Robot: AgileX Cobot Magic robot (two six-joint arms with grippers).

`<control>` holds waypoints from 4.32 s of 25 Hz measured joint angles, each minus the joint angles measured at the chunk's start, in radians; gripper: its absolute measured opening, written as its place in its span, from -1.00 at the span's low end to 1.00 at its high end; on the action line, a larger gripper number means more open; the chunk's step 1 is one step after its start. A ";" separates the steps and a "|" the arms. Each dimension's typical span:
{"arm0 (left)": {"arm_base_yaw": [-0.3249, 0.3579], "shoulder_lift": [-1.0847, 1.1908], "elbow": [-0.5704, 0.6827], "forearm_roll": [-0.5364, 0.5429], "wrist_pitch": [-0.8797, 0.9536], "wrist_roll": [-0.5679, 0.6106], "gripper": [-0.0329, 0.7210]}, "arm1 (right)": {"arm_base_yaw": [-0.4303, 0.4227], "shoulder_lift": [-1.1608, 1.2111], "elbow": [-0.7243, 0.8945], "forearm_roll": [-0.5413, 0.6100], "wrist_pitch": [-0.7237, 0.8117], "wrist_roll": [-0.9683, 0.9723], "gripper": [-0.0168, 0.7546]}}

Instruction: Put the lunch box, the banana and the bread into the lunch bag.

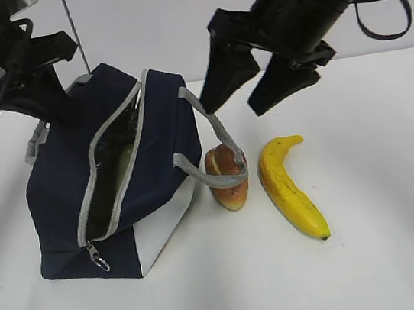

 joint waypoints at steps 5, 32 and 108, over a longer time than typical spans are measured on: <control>0.000 0.000 0.000 0.000 0.000 0.000 -0.91 | 0.000 -0.007 0.000 -0.247 0.016 0.144 0.55; 0.000 0.000 0.000 0.001 0.001 0.000 -0.91 | 0.000 0.364 0.000 -0.394 -0.125 0.178 0.55; 0.000 0.000 0.000 0.015 0.001 0.004 -0.91 | 0.134 0.401 -0.209 0.533 0.021 -0.211 -0.19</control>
